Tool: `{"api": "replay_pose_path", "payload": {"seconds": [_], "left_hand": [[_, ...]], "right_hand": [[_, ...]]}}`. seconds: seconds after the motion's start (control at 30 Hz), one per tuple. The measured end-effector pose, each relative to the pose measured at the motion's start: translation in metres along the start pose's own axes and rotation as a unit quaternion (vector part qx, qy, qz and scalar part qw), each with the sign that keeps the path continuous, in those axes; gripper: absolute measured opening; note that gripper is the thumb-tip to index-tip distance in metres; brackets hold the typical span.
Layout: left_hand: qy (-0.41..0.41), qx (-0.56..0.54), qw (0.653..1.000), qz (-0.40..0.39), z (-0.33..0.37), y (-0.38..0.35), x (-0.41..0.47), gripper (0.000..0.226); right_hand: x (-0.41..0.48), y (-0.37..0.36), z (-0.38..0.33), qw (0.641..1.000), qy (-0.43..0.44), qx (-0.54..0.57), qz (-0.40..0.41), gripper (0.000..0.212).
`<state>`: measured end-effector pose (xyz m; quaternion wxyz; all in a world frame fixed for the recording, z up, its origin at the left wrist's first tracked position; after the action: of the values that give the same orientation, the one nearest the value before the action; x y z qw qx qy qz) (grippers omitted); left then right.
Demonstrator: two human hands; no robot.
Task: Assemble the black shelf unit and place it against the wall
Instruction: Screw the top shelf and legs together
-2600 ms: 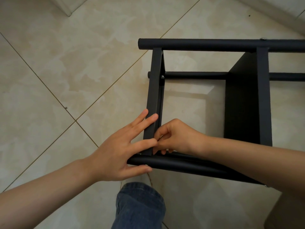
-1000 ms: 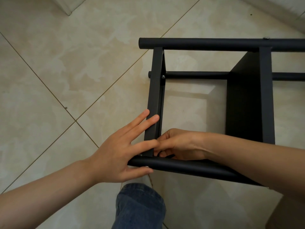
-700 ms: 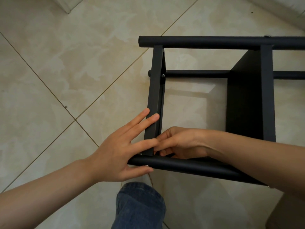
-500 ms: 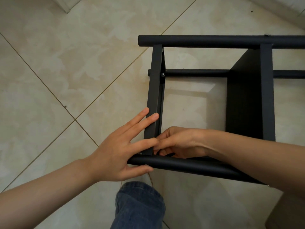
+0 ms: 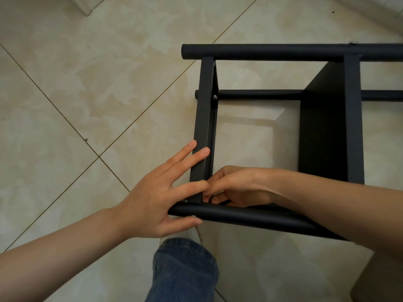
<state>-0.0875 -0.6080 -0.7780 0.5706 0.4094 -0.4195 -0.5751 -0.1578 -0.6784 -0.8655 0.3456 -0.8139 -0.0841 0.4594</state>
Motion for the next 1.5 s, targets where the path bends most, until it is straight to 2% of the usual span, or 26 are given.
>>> {"api": "replay_pose_path", "payload": {"seconds": [0.13, 0.33, 0.6, 0.83, 1.0, 1.17, 1.5], "left_hand": [[-0.002, -0.002, 1.000, 0.002, 0.0002, 0.0006, 0.0001, 0.047], [-0.001, -0.007, 1.000, 0.004, 0.0005, 0.0018, 0.0005, 0.047], [-0.001, -0.014, 1.000, 0.012, 0.0016, 0.0031, 0.0005, 0.050], [0.007, -0.024, 1.000, 0.011, 0.0003, 0.0017, -0.0002, 0.051], [0.002, -0.021, 1.000, 0.014, 0.0010, 0.0016, -0.0009, 0.053], [0.004, -0.016, 1.000, 0.015, 0.0003, 0.0023, -0.0001, 0.053], [-0.002, -0.012, 1.000, 0.027, 0.0017, 0.0022, -0.0009, 0.052]], "right_hand": [[0.0029, -0.0035, 0.0005, 1.000, 0.003, -0.008, 0.014, 0.010], [-0.0028, -0.0009, -0.0028, 1.000, 0.002, 0.015, -0.001, 0.013], [0.0020, -0.0062, -0.0020, 1.000, 0.010, -0.005, 0.005, 0.025], [-0.0027, -0.0020, -0.0040, 1.000, 0.005, -0.001, -0.012, 0.011], [0.0033, -0.0069, -0.0023, 1.000, 0.007, -0.004, -0.004, 0.018], [-0.0031, -0.0007, -0.0055, 1.000, -0.007, -0.018, -0.020, 0.012], [-0.0012, 0.0004, -0.0042, 1.000, -0.004, -0.009, -0.025, 0.018]]}}
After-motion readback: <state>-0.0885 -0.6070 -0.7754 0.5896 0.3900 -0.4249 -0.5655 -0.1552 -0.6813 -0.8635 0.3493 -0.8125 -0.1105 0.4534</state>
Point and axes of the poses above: each hand's wrist, its own x-axis towards the middle knuckle, its own y-axis out of the back of the hand, z = x × y, the point moved 8 cm from there along x, towards the middle knuckle, and after that the axes turned 14 degrees about x, right-handed, at the moved point
